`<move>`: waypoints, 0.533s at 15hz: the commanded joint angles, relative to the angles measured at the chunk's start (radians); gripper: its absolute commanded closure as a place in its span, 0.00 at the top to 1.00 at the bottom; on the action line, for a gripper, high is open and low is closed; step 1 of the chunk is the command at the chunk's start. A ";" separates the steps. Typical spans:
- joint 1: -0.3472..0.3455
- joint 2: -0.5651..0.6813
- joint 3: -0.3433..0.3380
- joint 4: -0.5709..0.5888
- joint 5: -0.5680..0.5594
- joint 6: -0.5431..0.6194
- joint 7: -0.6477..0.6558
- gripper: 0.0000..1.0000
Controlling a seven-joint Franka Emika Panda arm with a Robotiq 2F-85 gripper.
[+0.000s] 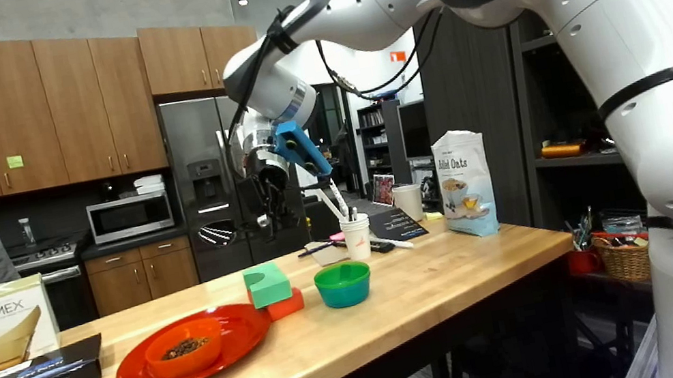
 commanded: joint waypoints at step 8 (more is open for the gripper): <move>0.003 0.006 -0.004 0.008 0.001 -0.008 -0.010 0.04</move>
